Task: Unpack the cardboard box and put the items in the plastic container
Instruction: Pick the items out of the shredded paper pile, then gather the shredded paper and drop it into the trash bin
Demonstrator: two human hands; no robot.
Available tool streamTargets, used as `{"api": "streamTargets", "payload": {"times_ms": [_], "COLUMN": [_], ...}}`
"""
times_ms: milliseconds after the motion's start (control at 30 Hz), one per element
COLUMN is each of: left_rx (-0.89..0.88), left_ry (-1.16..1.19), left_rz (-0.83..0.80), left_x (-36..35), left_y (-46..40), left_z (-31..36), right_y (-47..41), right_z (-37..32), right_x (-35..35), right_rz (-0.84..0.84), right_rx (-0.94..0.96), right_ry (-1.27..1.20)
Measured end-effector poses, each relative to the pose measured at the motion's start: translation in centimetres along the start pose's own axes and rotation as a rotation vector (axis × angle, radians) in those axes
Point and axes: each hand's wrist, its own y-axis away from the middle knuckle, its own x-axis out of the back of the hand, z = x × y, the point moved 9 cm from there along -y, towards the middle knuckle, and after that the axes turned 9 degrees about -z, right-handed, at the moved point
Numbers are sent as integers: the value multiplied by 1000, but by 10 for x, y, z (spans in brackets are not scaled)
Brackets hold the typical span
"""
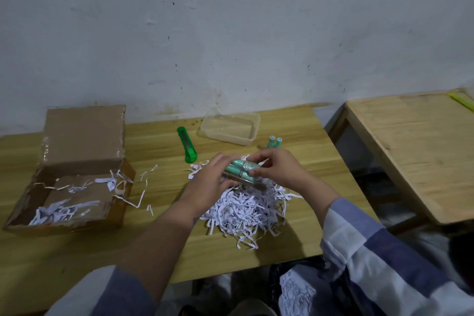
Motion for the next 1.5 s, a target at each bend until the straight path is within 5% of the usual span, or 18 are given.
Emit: {"api": "streamTargets", "payload": {"times_ms": [133, 367, 533, 900, 1033, 1233, 1367, 1500], "left_rx": [243, 319, 307, 303, 276, 246, 353, 324], "left_ry": [-248, -423, -453, -448, -443, -483, -379, -303], "left_rz": [-127, -358, -342, -304, -278, -140, -217, -319], "left_x": [-17, -64, -69, -73, -64, -31, -26, -28], "left_y": [-7, -8, -5, -3, -3, -11, -4, 22], "left_z": [-24, -45, -51, -57, -48, -44, -74, -90], "right_y": [15, 60, 43, 8, 17, -1, -9, 4], "right_z": [32, 105, 137, 147, 115, 58, 69, 63], "right_x": [40, 103, 103, 108, 102, 22, -17, -32], "right_rz": [246, 760, 756, 708, 760, 371, 53, -59], "right_rx": [-101, -368, -518, -523, -411, 77, -59, -33], "right_ry": [-93, -157, -161, -117, 184, 327, 352, 351]}}
